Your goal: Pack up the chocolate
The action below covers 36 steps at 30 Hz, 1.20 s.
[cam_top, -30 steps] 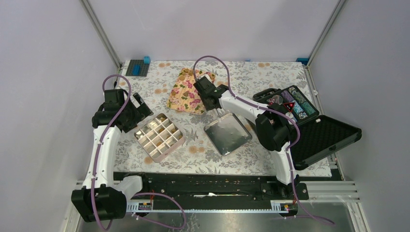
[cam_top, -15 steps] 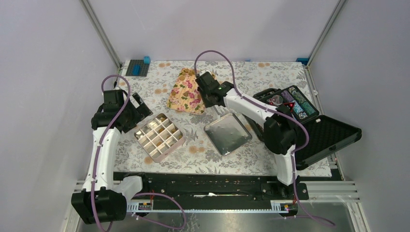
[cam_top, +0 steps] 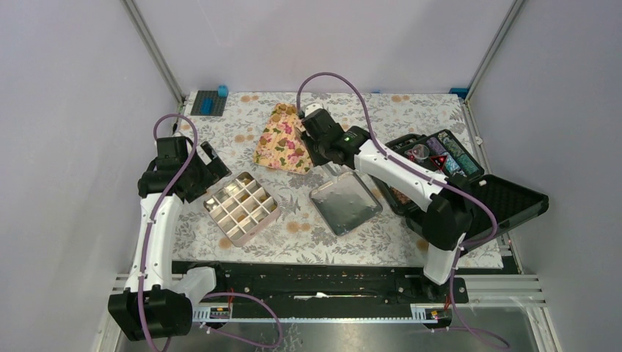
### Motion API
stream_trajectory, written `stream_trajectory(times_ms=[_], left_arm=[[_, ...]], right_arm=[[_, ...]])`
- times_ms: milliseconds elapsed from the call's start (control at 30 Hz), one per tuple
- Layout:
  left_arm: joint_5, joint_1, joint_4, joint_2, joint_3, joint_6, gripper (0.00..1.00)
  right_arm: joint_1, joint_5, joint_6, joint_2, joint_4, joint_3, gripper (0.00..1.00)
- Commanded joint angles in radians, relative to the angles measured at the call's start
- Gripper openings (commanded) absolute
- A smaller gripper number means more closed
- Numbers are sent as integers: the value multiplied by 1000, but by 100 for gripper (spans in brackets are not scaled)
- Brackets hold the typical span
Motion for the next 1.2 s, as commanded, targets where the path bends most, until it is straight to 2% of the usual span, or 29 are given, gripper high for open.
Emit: stream_trajectory(times_ms=[0, 133, 300, 933, 1167], left_arm=[[0, 6, 16, -27, 36, 4, 99], [-7, 6, 13, -32, 35, 5, 99], [-7, 6, 12, -23, 31, 2, 99], [-18, 6, 13, -13, 39, 9, 99], [-18, 6, 12, -16, 34, 14, 99]], right_arm=[[3, 41, 2, 24, -11, 7, 35], [9, 81, -1, 72, -25, 32, 44], [27, 109, -7, 109, -27, 53, 49], [37, 109, -22, 228, -25, 148, 50], [39, 104, -25, 256, -30, 171, 44]])
